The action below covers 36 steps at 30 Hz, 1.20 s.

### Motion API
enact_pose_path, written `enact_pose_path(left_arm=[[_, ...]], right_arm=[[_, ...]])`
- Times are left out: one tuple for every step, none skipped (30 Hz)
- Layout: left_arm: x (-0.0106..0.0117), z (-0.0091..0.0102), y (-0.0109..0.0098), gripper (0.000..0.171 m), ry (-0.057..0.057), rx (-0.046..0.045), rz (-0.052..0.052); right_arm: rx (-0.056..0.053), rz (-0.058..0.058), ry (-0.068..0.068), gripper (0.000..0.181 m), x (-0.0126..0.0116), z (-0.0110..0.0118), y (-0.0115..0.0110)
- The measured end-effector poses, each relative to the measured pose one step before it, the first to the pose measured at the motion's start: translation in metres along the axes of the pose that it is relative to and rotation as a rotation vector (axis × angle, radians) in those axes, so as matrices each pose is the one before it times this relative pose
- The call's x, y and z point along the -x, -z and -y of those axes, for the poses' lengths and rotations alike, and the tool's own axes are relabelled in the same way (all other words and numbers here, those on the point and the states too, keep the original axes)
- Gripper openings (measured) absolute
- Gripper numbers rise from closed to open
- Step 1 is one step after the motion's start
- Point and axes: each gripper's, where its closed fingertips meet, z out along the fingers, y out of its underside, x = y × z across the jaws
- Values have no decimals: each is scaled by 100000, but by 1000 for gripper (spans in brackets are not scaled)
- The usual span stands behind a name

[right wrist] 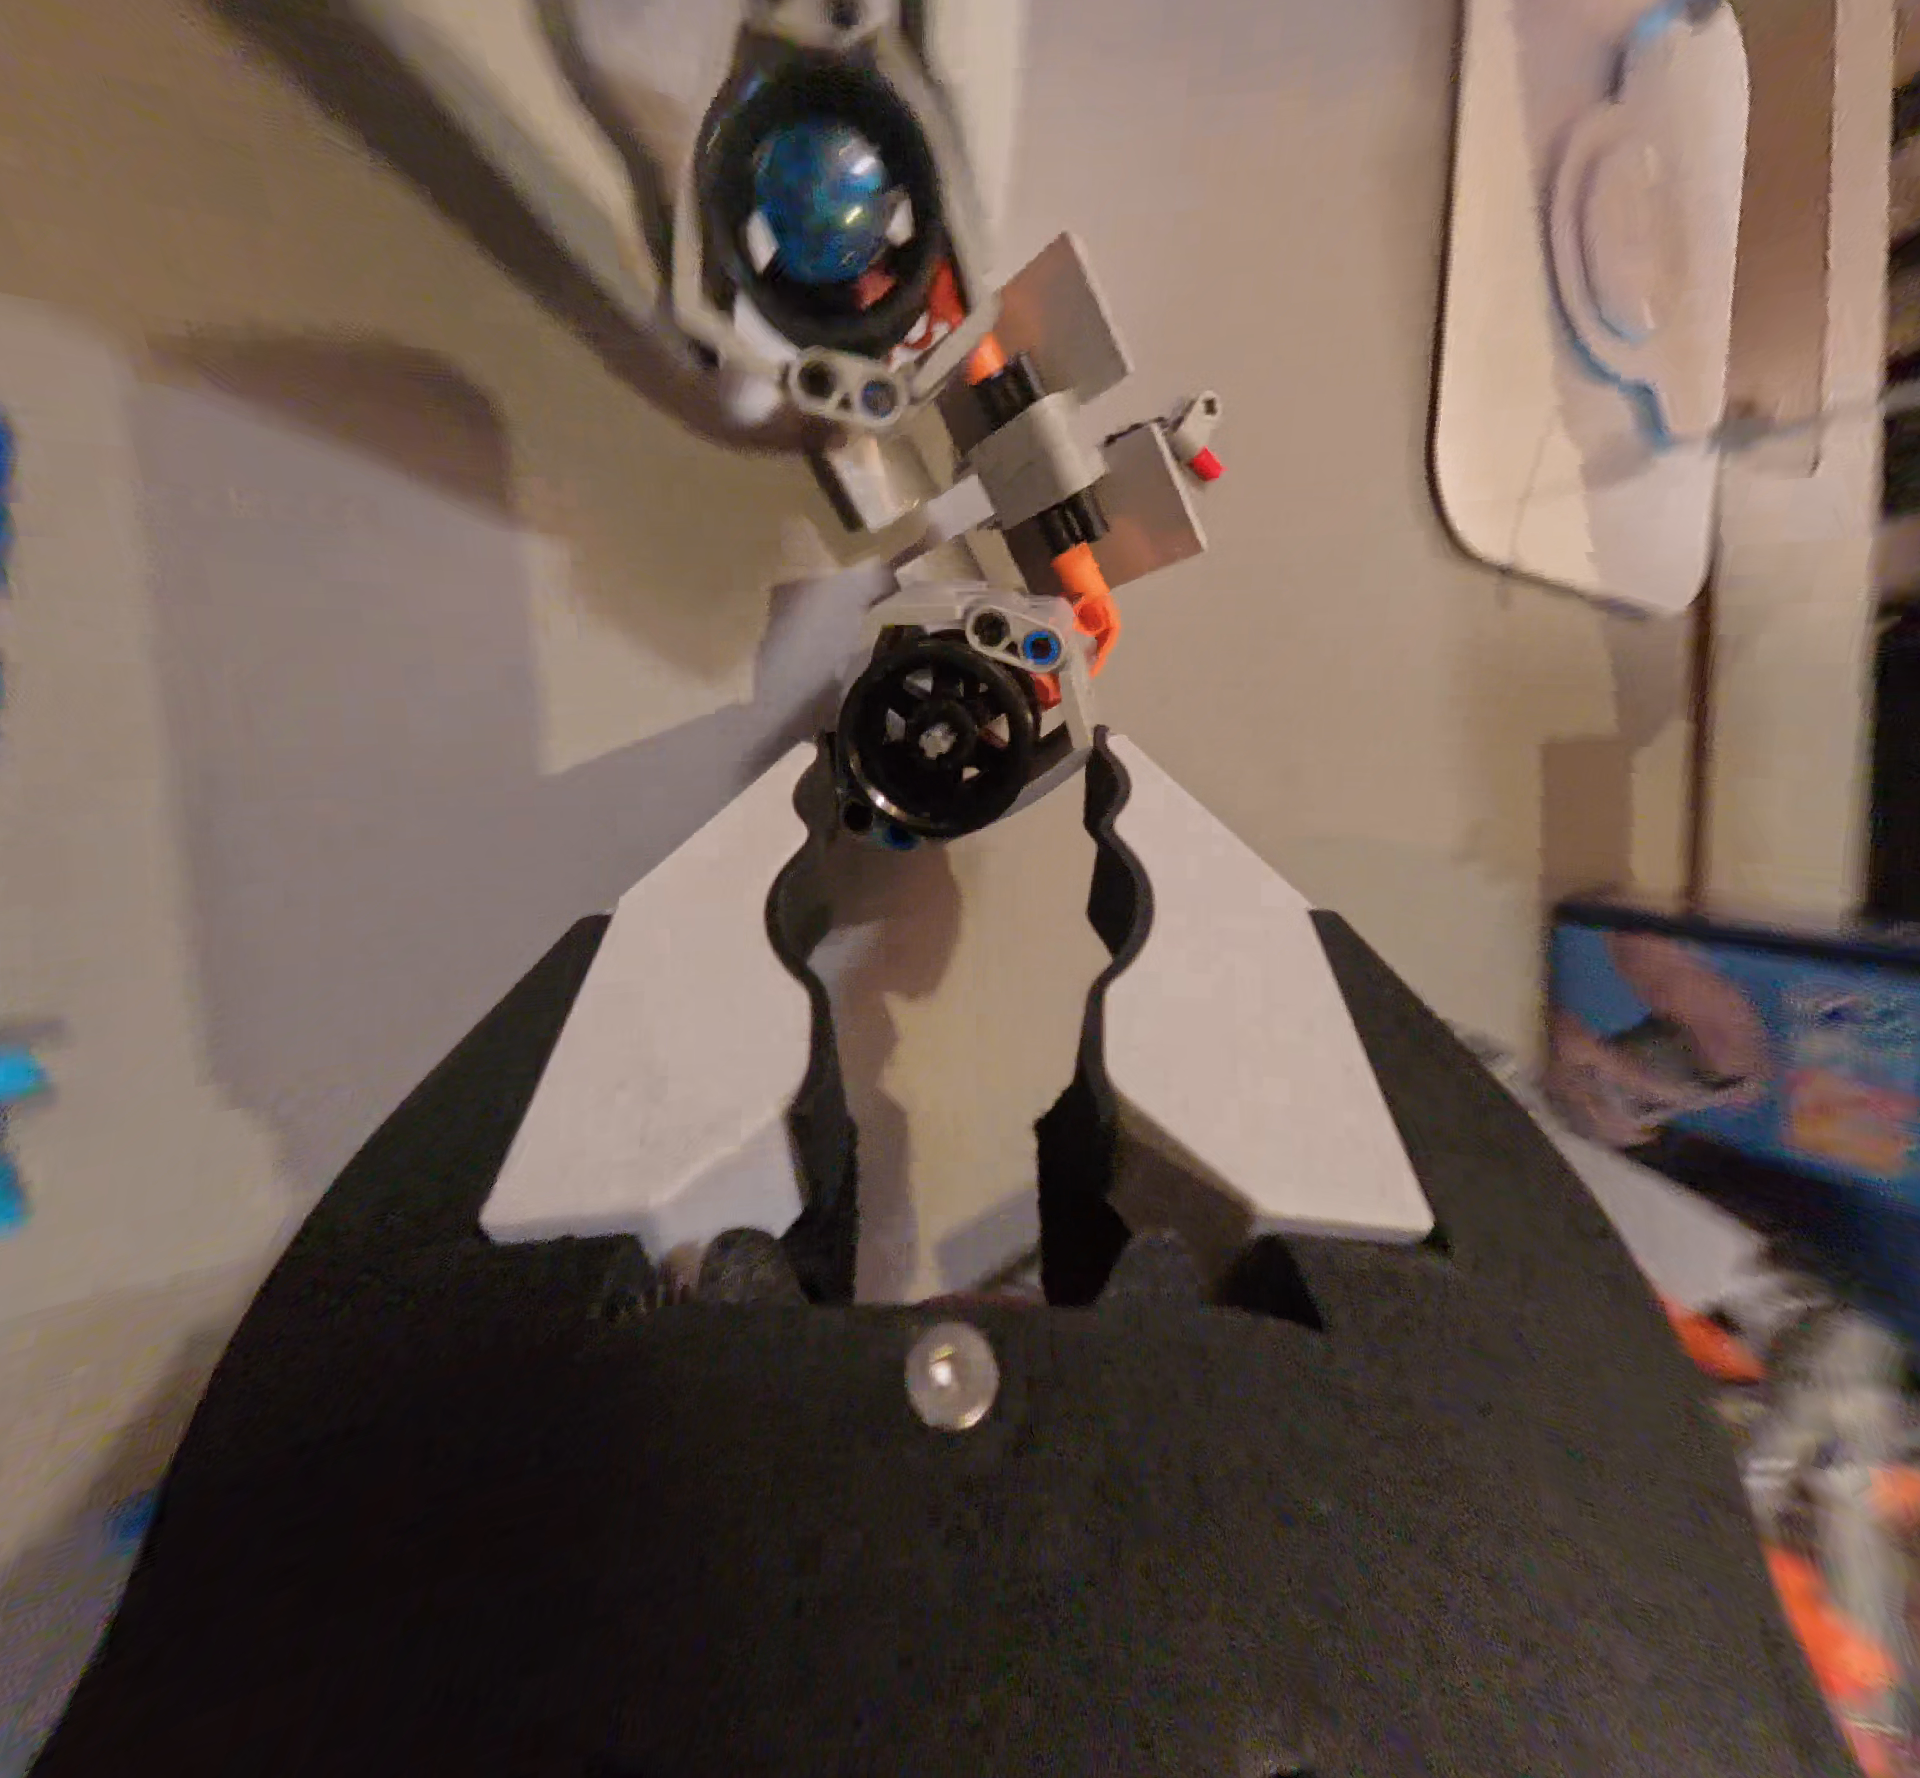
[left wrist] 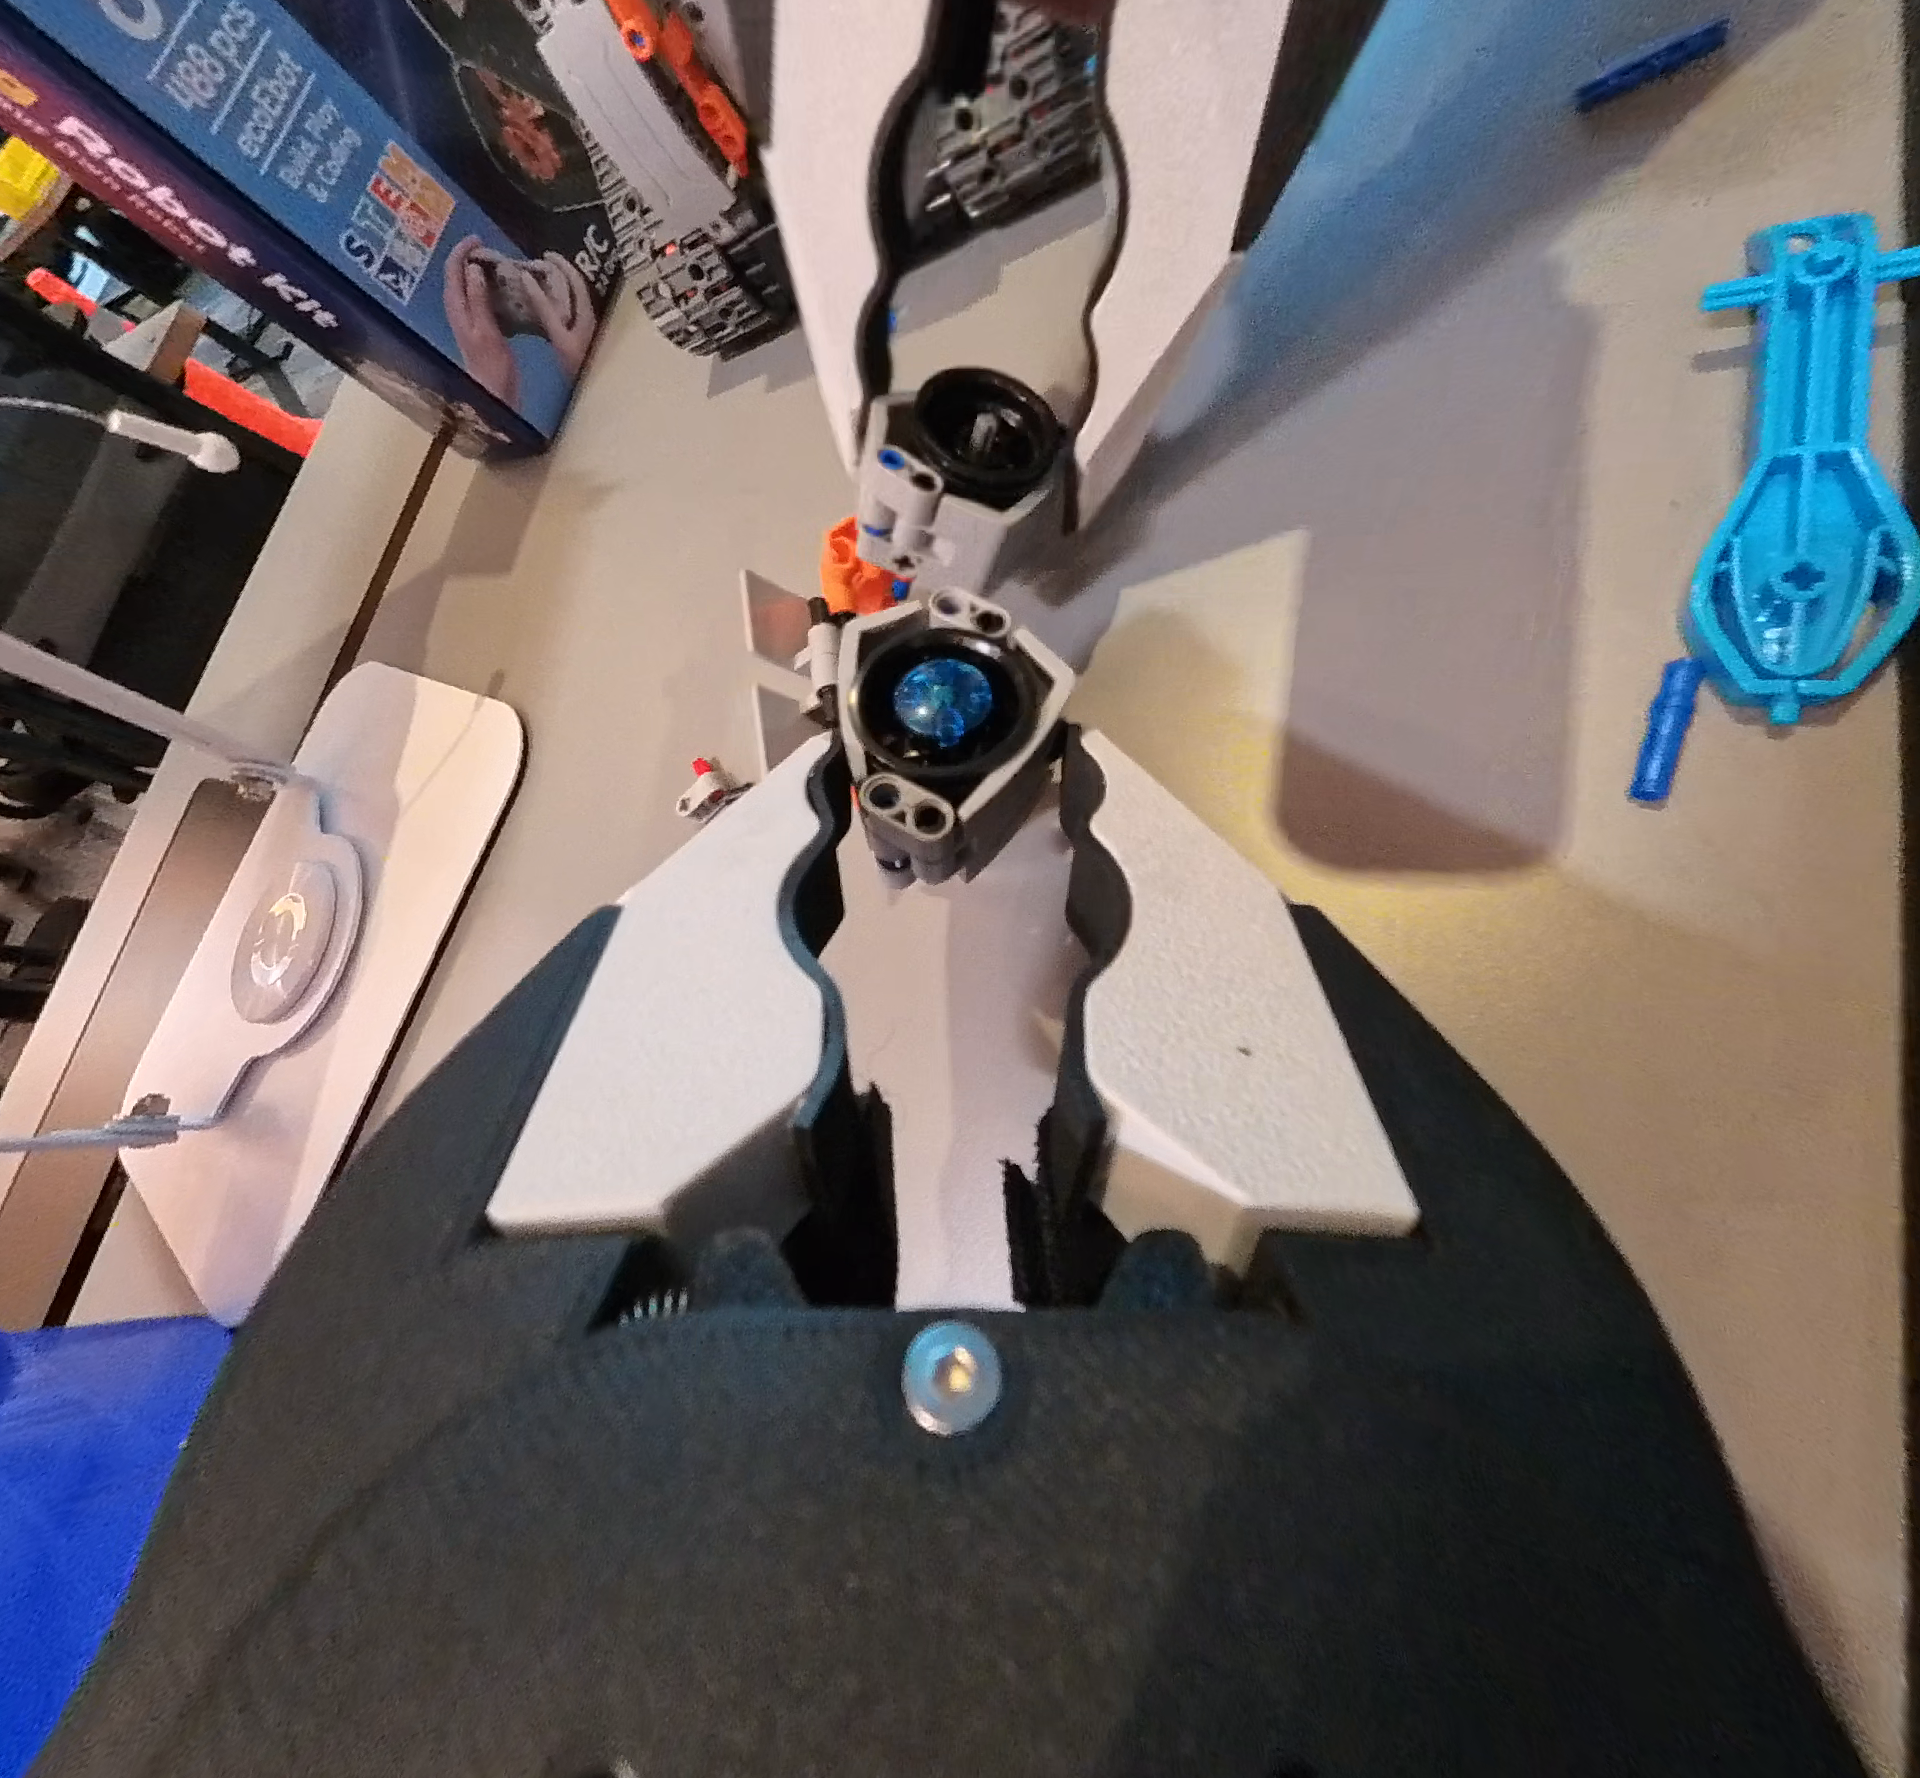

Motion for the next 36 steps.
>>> enact_pose_path(left_arm=[[-196, 87, 12, 37, -633, -29, -1163], [-236, 55, 20, 37, -1874, 430, -1009], [-199, 60, 38, 37, -2375, 525, -613], [-235, 68, 27, 37, -2088, 434, -590], [-269, 90, 29, 37, -2174, 48, -720], [-165, 18, 17, 37, -2291, 272, -147], [-69, 9, 28, 37, -1783, 384, -17], [-127, 63, 44, 37, -1293, 16, -542], [-138, 8, 53, 37, -2509, 190, -60], [-83, -86, 54, 37, -3754, 733, 727], [-4, -113, 47, 38, -2392, 1131, 920], [-15, -62, 38, 38, -790, 736, 261], [14, -24, 68, 38, -755, 314, 279], [118, -88, 46, 38, -12, 362, 735], [86, -30, 25, 38, 1030, -71, 20], [86, -10, 3, 38, 1523, -213, -187], [134, 13, 27, 38, 1126, -479, 251], [-39, 103, 49, 38, 1106, -982, -860], [-65, 89, 1, 38, 1100, -576, -805], [10, 93, -24, 38, 773, -550, -77], [13, 155, -15, 38, 1582, -949, -508], [-8, 214, 22, 38, 2246, -1491, -1006], [110, 126, 31, 38, 1787, -1116, -205], [106, 8, 13, 38, 998, -475, 121], [61, -81, -19, 37, 696, -9, 24], [36, -59, -49, 37, 551, 82, 81], [-4, 25, -44, 37, 452, -231, -90], [-33, 48, -15, 37, 423, -274, -180], [5, -9, -31, 38, 175, 88, 142], [2, -17, -37, 38, -70, 70, 156], [-97, 40, -34, 38, 10, -309, -394], [-90, -24, -55, 37, 57, 97, -349], [-32, -126, -91, 37, -255, 634, 68], [-14, -117, -72, 37, -151, 430, 40], [-34, 18, -7, 37, 100, -268, -141], [-23, 37, 41, 37, -64, -215, -253]], right_arm=[[2690, 889, 12048, 44, 56, -102, 190], [3187, 949, 12118, 44, 61, -127, 135], [3892, 491, 12492, 44, -42, -201, 90], [2880, 1020, 13503, 44, 103, -5, 141], [2938, 1345, 13166, 44, 124, 23, 169], [3996, 1352, 11159, 44, 5, -86, 164], [4044, 1444, 9624, 44, -31, -62, 179], [3300, 1559, 8001, 44, -23, 11, 202], [2394, 1256, 5819, 44, -66, 20, 174], [1269, 556, 3052, 45, -193, -5, 119], [927, -384, 83, 46, -311, -152, 37], [501, -897, -2985, 44, -341, -257, -38], [-888, -1250, -6200, 48, -351, -213, -55], [-2288, -496, -8382, 54, -182, -114, 8], [-2688, -659, -8848, 56, -94, -167, 138], [-3254, -2173, -9330, 56, -229, -206, 251], [-4515, -833, -10688, 55, 13, -20, 269], [-5696, 1034, -10861, 59, 395, 193, 187], [-5218, -984, -10188, 61, 157, 146, 78], [-4735, -827, -8918, 60, 193, 177, -74], [-4993, 2003, -7063, 58, 674, 295, -240], [-3782, -168, -6365, 58, 310, 176, -367], [-1463, -3073, -6478, 57, -263, -106, -420], [-316, -2389, -6513, 59, -253, -203, -402], [494, -2697, -7237, 61, -412, -297, -319], [750, -1927, -8135, 63, -396, -308, -216], [-619, 2246, -9068, 64, 231, -103, -132], [-2413, 3875, -10614, 68, 505, 58, -77], [-2565, 4470, -9972, 68, 643, -37, -141], [-618, 3118, -7088, 64, 431, -360, -245], [-893, -146, -3200, 61, -116, -235, -143], [-2606, -1390, -418, 52, -326, 174, 38], [-1509, -363, -7, 47, -224, 180, 69], [74, 308, 1013, 47, -90, 96, 76], [930, -347, 3291, 47, -77, 54, 91], [992, -761, 5489, 46, -28, 107, 94]])
